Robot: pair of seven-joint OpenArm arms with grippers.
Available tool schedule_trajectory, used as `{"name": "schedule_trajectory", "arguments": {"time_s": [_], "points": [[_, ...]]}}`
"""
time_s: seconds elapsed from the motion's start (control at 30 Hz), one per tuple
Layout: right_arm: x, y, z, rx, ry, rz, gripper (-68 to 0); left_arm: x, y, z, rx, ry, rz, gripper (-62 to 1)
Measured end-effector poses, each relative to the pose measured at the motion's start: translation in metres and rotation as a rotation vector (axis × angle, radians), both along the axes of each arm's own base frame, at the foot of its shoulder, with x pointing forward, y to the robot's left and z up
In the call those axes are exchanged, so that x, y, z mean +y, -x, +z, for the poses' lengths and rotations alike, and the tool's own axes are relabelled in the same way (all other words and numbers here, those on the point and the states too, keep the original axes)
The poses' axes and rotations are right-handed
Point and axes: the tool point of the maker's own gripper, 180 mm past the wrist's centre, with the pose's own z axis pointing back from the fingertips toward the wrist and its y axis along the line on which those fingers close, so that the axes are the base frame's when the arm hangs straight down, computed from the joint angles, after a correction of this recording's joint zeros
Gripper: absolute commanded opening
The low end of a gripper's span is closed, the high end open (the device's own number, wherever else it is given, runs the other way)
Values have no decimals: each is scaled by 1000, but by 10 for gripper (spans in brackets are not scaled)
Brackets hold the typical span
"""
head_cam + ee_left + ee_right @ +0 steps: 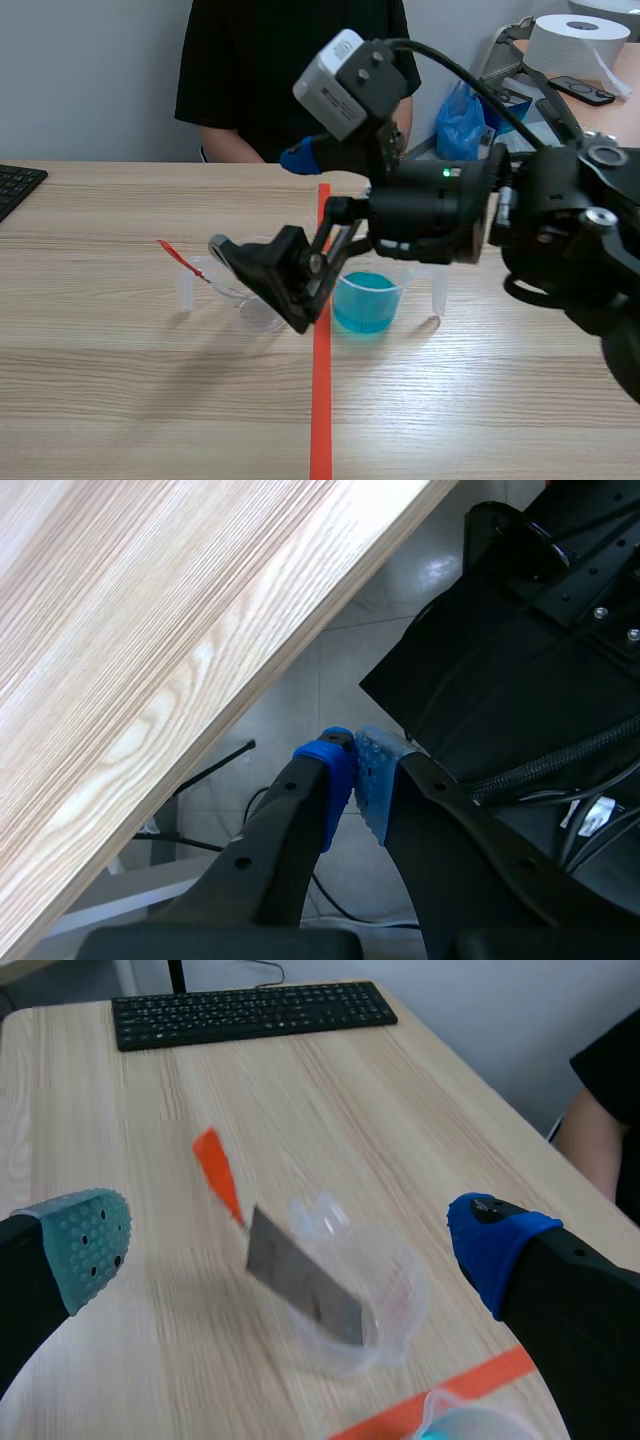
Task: Do the redox reaction experiment.
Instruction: 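Return to the home posture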
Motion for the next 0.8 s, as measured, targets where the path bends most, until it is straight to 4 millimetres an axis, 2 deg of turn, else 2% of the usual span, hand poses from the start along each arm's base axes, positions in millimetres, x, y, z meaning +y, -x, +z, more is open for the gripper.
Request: {"name": "schedule_trajectory", "arguments": {"time_s": [0.07,0.13,0.23,0.43,0.53,0.6,0.8], "points": [[-11,12,-3,17,15,0,4,1,-3,3,-12,31,32,-547],[-23,21,-5,36,30,-15,4,-2,-4,8,-32,51,26,-486],[-41,35,-5,64,51,-36,4,-9,-8,26,-90,105,34,-377],[-68,59,1,87,80,-72,4,-28,-7,53,-110,159,8,-247],[-78,68,0,113,88,-114,4,-33,2,58,-77,193,12,-116],[-83,77,0,133,92,-130,4,-35,11,58,-35,215,22,6],[-90,99,8,166,103,-153,4,-31,27,59,21,244,73,14]]}}
